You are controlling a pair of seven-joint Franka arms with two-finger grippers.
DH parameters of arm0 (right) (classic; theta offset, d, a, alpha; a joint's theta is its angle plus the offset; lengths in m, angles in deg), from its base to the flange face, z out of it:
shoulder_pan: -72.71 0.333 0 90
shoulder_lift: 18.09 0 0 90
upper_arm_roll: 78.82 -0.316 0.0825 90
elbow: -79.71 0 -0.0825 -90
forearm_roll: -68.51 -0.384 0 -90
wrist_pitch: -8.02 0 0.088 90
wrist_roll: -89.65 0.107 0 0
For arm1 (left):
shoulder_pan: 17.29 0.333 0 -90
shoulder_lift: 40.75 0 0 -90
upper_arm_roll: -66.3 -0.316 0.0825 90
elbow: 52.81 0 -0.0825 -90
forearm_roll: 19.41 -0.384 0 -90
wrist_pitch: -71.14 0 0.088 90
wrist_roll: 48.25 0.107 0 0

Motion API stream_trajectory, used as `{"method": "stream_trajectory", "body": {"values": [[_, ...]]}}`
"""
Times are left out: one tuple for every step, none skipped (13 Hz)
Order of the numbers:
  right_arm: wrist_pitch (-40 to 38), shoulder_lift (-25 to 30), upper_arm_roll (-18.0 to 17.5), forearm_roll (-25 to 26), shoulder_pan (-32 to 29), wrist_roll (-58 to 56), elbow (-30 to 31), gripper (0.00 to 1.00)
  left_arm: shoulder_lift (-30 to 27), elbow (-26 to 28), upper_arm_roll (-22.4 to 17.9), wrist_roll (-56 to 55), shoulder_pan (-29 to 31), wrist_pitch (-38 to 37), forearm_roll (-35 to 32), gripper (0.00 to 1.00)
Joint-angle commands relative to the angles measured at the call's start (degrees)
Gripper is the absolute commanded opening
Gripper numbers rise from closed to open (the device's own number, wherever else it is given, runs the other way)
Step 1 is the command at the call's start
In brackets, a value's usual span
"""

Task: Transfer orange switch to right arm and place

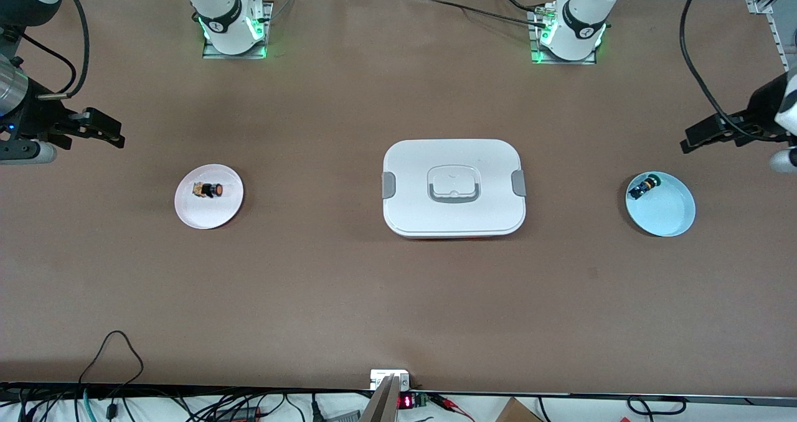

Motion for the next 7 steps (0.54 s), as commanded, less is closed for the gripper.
{"method": "stream_trajectory", "body": {"values": [[-1.28, 0.26, -0.18, -0.14, 0.12, 1.06, -0.75, 1.00, 0.38, -1.61, -0.07, 1.10, 0.35, -0.69, -0.08, 1.00], [-1.28, 0.26, -0.18, -0.23, 0.12, 0.97, -0.75, 1.00, 0.38, -1.70, 0.02, 1.10, 0.35, -0.69, 0.44, 1.00], [-1.28, 0.26, -0.18, -0.14, 0.04, 0.44, -0.75, 1.00, 0.38, -1.61, -0.06, 1.10, 0.44, -0.69, 0.53, 1.00], [-1.37, 0.26, -0.18, -0.14, 0.03, 0.26, -0.75, 1.00, 0.38, -1.61, -0.07, 1.10, 0.53, -0.69, 0.62, 1.00], [-1.37, 0.26, -0.18, -0.14, 0.03, 0.18, -0.75, 1.00, 0.38, -1.70, -0.07, 1.10, 0.53, -0.60, 0.53, 1.00], [-1.37, 0.26, -0.18, -0.14, 0.03, 0.17, -0.75, 1.00, 0.38, -1.61, -0.07, 1.10, 0.61, -0.60, 0.44, 1.00], [-1.37, 0.26, -0.18, -0.05, 0.12, 0.17, -0.75, 1.00, 0.38, -1.70, -0.07, 1.10, 0.53, -0.60, 0.53, 1.00]]}}
